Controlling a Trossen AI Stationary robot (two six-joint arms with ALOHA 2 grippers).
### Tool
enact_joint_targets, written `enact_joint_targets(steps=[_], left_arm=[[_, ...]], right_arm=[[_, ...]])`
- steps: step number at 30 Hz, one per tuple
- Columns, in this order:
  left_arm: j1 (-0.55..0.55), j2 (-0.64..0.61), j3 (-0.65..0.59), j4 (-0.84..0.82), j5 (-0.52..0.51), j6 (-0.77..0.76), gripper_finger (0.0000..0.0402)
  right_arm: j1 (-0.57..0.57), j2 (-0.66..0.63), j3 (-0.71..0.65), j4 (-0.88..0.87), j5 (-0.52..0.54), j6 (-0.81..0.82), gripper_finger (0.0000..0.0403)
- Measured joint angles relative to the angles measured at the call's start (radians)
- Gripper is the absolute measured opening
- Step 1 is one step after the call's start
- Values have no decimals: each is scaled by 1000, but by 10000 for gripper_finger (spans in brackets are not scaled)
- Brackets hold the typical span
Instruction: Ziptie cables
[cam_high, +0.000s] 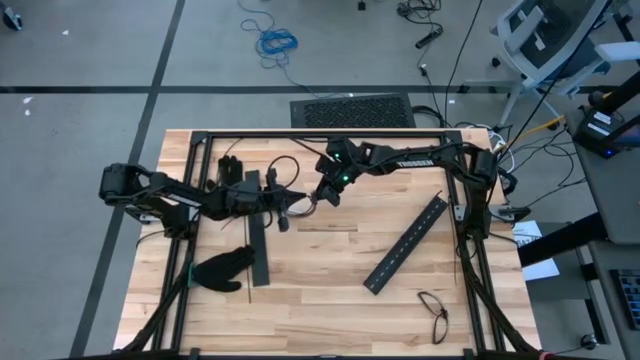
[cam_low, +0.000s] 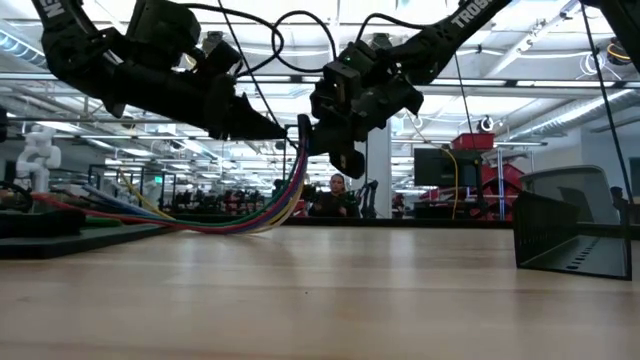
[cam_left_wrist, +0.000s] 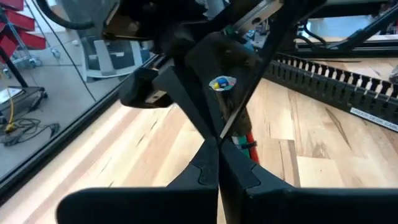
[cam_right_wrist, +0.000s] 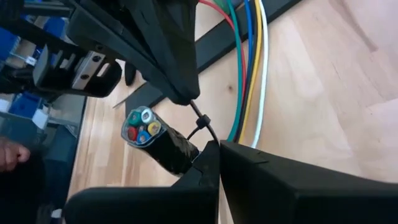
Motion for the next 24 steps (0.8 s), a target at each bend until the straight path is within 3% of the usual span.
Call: enact_joint_targets(steps=[9, 17, 24], left_arm=[[14, -2, 72, -53, -24, 1, 0], [35, -122, 73, -179, -62, 0, 0], [35, -146, 74, -206, -86, -76, 0]], right_arm=[[-1, -3, -20, 50, 21, 47, 0], [-3, -5, -73, 185, 37, 105, 0], [9, -5, -121, 257, 88, 172, 0]])
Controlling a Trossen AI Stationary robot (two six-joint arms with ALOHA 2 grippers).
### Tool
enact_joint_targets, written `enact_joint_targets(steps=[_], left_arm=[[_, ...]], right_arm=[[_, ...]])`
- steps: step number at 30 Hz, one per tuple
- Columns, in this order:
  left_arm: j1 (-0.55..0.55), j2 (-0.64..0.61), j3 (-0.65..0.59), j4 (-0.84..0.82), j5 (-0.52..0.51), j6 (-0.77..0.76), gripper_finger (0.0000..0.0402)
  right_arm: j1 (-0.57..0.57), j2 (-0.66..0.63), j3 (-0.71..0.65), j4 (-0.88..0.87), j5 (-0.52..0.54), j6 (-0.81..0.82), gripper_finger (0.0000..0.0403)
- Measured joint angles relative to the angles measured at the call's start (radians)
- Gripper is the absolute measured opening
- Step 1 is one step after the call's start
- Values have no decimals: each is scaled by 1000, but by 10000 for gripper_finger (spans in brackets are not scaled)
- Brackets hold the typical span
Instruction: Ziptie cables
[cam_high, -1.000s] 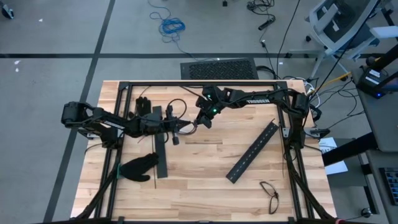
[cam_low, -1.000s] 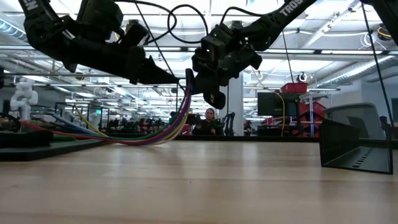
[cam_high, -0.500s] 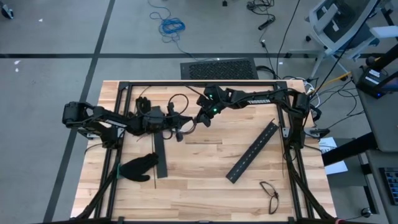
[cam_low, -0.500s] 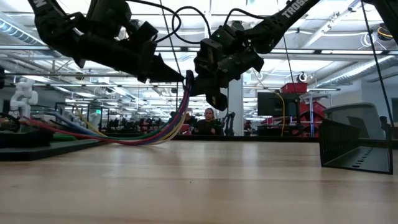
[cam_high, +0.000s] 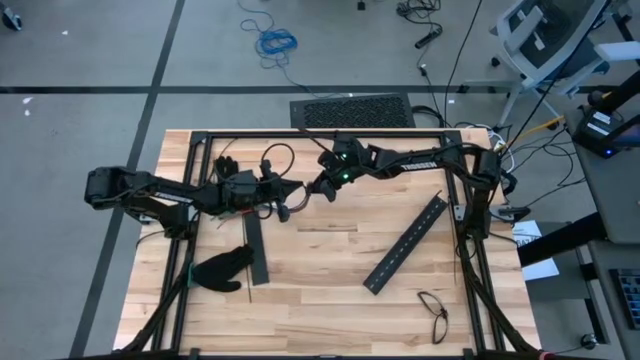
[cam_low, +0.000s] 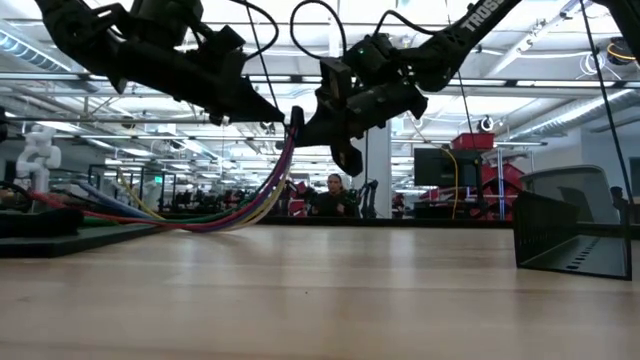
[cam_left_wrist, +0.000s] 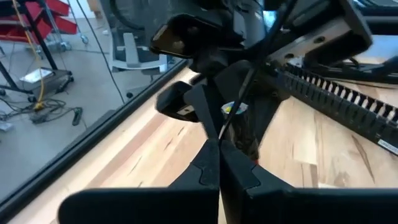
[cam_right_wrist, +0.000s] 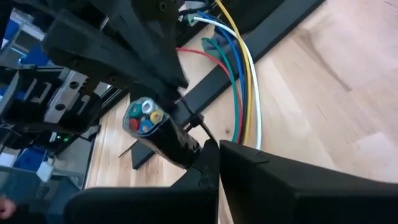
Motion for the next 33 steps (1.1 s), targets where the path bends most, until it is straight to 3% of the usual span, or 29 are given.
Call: enact_joint_targets(steps=[25, 33], left_arm=[[4, 53, 6, -26, -26, -28, 0], [4, 105, 8, 4, -27, -30, 0]], right_arm=[[11, 10, -28, 38, 46, 125, 1], [11, 11, -31, 52, 47, 143, 44]])
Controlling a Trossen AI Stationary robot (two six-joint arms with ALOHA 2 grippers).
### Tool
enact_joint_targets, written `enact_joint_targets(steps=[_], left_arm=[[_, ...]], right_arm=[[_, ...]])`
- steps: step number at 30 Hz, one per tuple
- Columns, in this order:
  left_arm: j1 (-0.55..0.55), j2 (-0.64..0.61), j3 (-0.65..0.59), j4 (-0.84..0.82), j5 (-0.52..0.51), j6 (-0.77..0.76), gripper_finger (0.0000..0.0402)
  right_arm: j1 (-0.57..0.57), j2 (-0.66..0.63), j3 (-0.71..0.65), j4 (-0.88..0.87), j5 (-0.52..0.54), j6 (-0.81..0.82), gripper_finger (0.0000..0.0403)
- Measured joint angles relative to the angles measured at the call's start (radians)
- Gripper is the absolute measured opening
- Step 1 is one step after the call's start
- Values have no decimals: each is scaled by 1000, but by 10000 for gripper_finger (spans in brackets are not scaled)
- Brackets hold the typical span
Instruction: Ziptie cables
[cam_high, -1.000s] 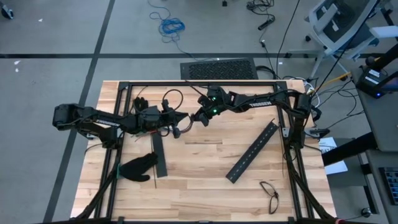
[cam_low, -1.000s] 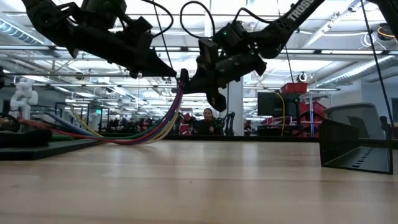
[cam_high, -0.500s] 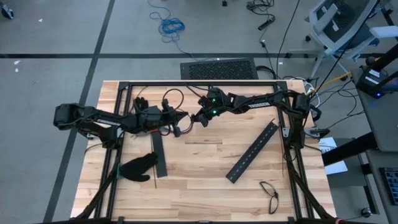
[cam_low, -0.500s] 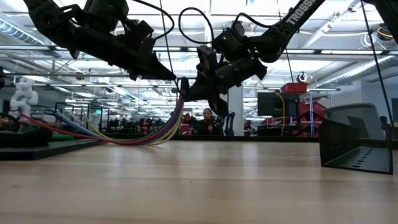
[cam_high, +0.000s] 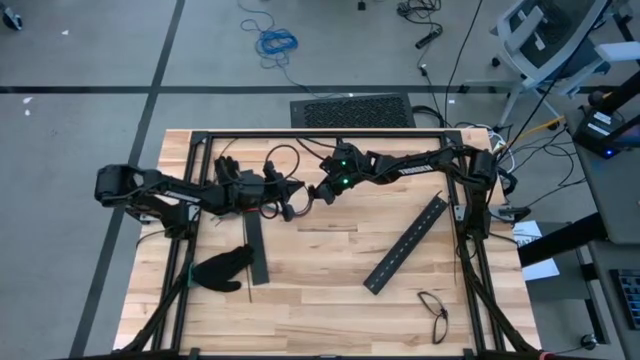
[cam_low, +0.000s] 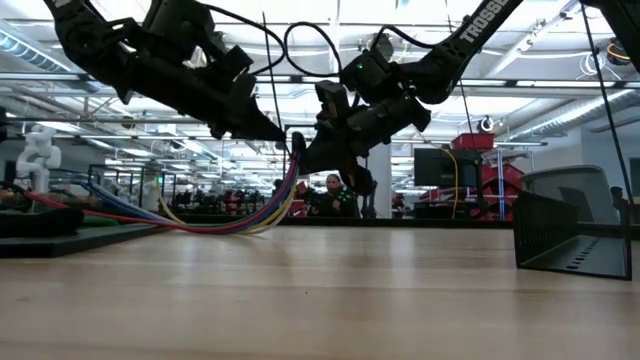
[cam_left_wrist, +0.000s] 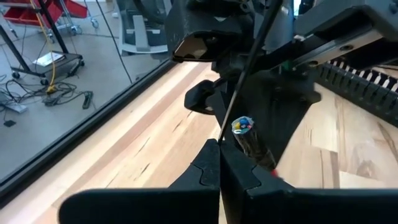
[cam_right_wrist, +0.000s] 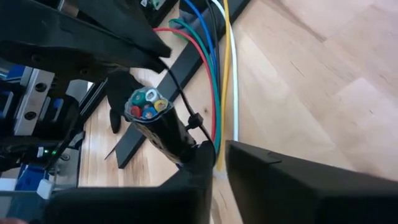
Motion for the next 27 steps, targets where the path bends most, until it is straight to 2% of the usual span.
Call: enact_joint_targets(steps=[5, 9, 17, 22, 27], left_arm=[[0, 14, 0, 17, -1, 0, 0], [1, 14, 0, 14, -1, -1, 0], [1, 108, 0, 32, -5, -99, 0], [1, 180, -1, 78, -4, -105, 0], [2, 241, -3, 131, -13, -109, 0]], right_arm=[[0, 0, 2, -36, 4, -15, 91], [-1, -1, 3, -50, 6, -44, 112], [-16, -3, 5, -175, 114, -81, 113], [-37, -3, 5, -263, 139, -128, 114], [-55, -4, 2, -336, 216, -131, 120]])
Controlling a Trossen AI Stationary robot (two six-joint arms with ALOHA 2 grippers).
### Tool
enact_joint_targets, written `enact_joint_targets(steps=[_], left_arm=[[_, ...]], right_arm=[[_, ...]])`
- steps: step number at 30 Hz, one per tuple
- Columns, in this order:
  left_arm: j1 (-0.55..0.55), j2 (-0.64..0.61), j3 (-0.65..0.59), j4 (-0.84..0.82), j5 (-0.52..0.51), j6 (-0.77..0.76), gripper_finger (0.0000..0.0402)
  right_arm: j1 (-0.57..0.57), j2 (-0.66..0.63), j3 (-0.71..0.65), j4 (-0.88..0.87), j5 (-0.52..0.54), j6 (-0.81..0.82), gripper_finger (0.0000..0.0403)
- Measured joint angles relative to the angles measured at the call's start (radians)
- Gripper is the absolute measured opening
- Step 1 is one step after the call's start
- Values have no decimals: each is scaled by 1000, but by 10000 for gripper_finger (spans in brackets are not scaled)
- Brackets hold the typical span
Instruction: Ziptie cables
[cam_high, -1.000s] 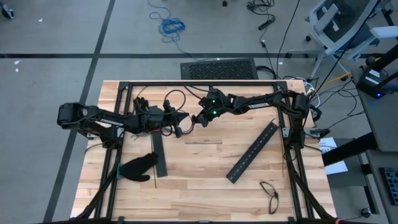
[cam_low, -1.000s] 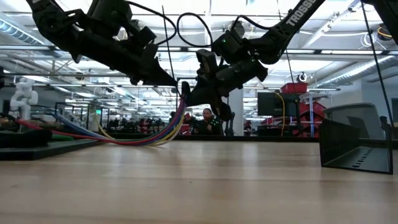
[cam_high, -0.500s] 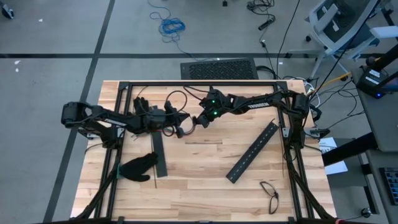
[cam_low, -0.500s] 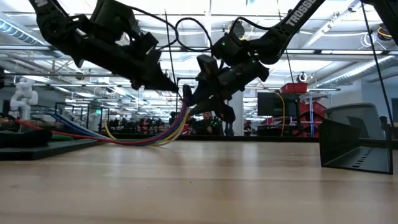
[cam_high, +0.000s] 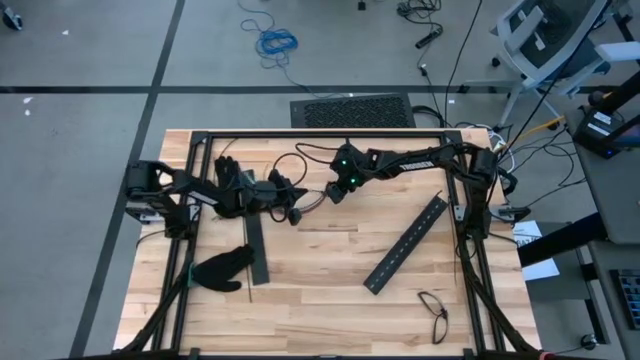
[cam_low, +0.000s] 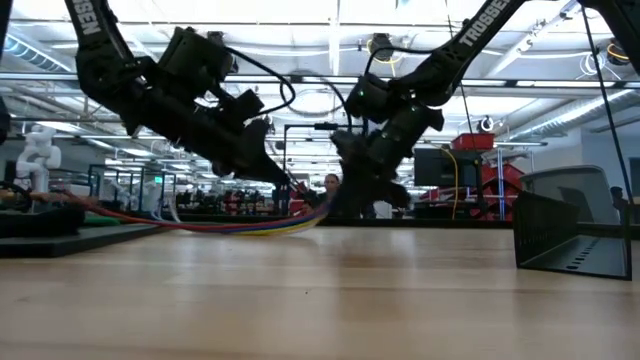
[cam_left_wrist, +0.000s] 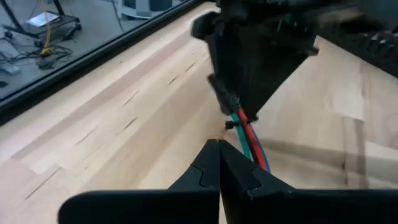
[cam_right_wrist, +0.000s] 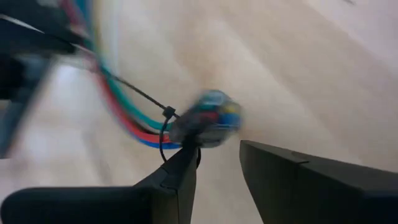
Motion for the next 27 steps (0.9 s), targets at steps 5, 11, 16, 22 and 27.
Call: enact_joint_targets(steps=[5, 11, 16, 22, 27], left_arm=[[1, 33, 0, -1, 0, -30, 0], [1, 33, 0, 10, 0, -30, 0], [1, 33, 0, 37, -1, -47, 0], [31, 33, 0, 122, -3, -11, 0], [63, 41, 0, 123, -3, -19, 0]], right_arm=[[-13, 1, 1, -85, 51, -9, 121], [-13, 1, 1, -108, 46, -44, 122], [-11, 1, 1, -101, 43, -38, 122], [-11, 1, 1, -85, 43, -29, 122], [-6, 1, 2, -50, 40, -18, 122]])
